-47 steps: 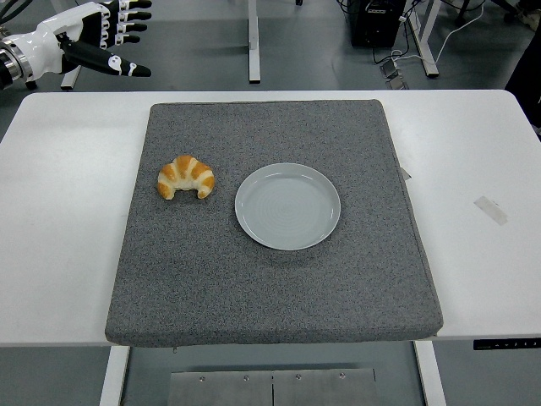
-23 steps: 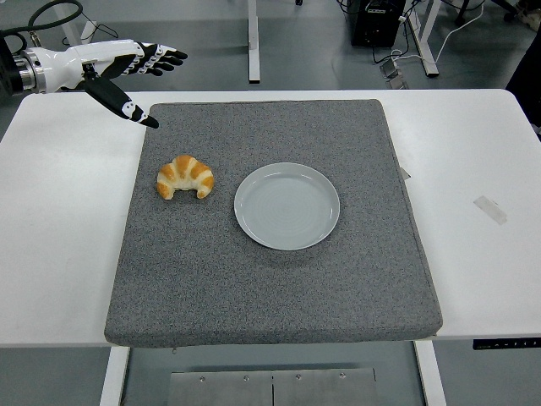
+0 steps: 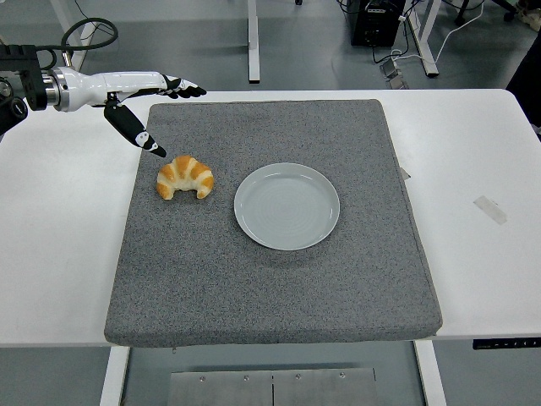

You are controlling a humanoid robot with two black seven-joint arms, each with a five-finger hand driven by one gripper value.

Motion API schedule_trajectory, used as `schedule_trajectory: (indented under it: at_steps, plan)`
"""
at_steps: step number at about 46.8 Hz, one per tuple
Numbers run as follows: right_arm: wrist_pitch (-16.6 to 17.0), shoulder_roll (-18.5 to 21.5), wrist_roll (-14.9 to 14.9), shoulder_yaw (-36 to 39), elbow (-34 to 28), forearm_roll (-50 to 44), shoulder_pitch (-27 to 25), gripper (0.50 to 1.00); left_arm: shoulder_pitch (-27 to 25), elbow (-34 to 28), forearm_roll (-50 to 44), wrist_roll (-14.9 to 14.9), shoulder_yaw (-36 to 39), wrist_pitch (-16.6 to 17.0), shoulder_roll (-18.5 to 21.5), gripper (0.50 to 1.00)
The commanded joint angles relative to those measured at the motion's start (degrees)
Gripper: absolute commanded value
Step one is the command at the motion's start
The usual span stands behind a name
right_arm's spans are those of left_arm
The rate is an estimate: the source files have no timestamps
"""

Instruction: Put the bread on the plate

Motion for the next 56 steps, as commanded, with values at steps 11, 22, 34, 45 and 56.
schedule_trajectory:
  at_steps: [11, 22, 34, 45, 56]
  plan:
    - [0.0, 0.0, 0.0, 0.0, 0.0, 0.0, 0.0, 1.0, 0.1, -1.4, 1.2, 0.0, 4.7, 3.3, -0.7, 0.968]
    - [0.0, 0.0, 0.0, 0.0, 0.0, 0.0, 0.0, 1.0, 0.2, -1.4, 1.2, 0.0, 8.1, 5.6, -0.7, 0.968]
    - [0.0, 0.0, 0.0, 0.0, 0.0, 0.0, 0.0, 1.0, 1.2, -1.3, 1.2, 0.0, 10.7, 9.8, -2.0, 0.968]
    - [0.0, 0.0, 0.0, 0.1, 0.0, 0.0, 0.0, 1.0, 2.7, -1.1, 1.0, 0.2, 11.9, 12.9, -3.2, 0.968]
    - [0.0, 0.0, 0.0, 0.0, 0.0, 0.0, 0.0, 1.0, 3.5, -0.3, 0.9, 0.7, 12.4, 14.6, -4.0, 0.968]
